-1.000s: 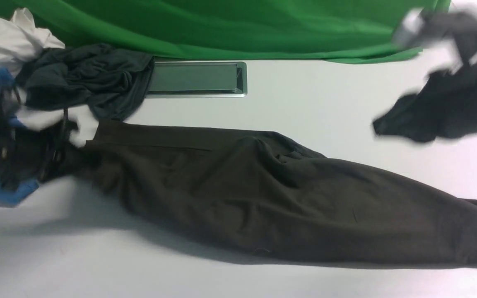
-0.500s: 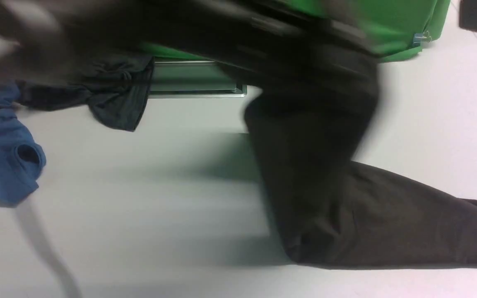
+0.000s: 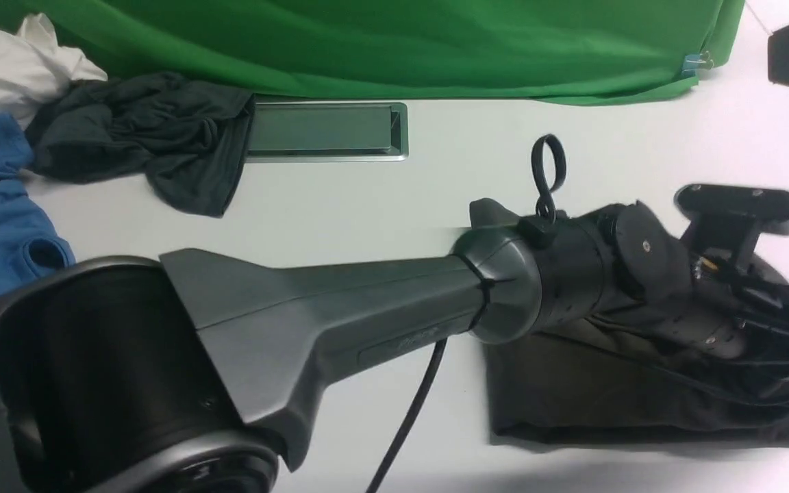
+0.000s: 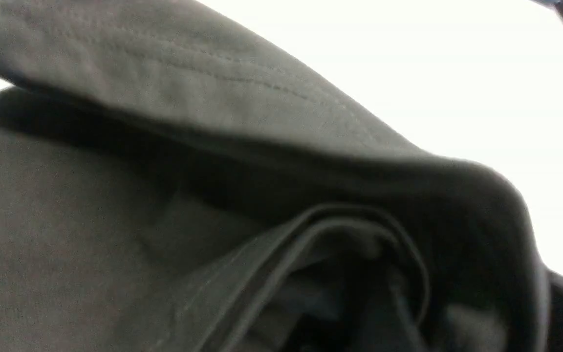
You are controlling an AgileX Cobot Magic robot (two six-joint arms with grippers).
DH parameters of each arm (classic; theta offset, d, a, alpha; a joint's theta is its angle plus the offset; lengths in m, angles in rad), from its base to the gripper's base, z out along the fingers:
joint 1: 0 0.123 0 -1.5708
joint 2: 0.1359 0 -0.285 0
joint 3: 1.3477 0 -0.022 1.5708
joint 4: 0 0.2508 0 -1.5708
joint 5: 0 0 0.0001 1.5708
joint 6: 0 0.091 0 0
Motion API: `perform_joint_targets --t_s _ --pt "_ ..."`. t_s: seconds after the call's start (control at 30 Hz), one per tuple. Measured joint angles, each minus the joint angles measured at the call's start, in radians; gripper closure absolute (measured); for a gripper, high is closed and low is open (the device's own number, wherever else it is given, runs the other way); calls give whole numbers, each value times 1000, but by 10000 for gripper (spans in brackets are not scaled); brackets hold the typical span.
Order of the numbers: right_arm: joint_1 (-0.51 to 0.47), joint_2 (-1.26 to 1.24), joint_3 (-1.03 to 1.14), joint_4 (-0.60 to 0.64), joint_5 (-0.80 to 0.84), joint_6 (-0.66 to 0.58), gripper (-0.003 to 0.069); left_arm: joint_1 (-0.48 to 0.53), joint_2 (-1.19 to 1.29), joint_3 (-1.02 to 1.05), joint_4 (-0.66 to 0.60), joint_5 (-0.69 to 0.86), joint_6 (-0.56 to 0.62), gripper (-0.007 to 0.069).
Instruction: Fold a long-sleeved shirt on a white desktop.
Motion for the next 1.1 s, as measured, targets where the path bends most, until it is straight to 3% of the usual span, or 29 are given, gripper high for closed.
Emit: perform_joint_targets --t_s 0.07,0.17,0.33,0.53,0.6,0.67,0.73,0.8,0.87,0.9,1.0,1.1 --pt "0 0 0 0 -14 0 510 10 -31 -18 74 37 -2 68" --pt "0 0 0 -7 -43 1 505 25 -86 -26 170 102 -2 -39" --pt "0 0 -51 -77 -68 1 489 85 -206 -28 328 188 -22 -67" --pt "0 0 -150 -151 -39 -3 477 271 -331 -35 405 392 -89 -61" --pt "0 4 -129 -167 -21 -3 479 335 -352 -35 405 485 -91 -20" --pt "0 16 -74 -161 -15 -3 483 395 -362 -27 397 566 -90 74" --pt "0 47 21 -122 -21 -13 482 428 -367 11 366 604 -78 205" --pt "0 97 131 -84 -47 -64 466 437 -367 96 323 583 -55 408" --pt "0 154 215 -70 -75 -107 422 428 -367 177 301 523 -49 523" --pt "0 197 250 -70 -80 -124 365 416 -361 239 295 472 -46 568" --pt "0 298 258 -67 -71 -135 267 382 -330 358 286 374 -40 604" --pt "0 420 196 -54 -94 -116 226 345 -284 434 284 286 -30 605"
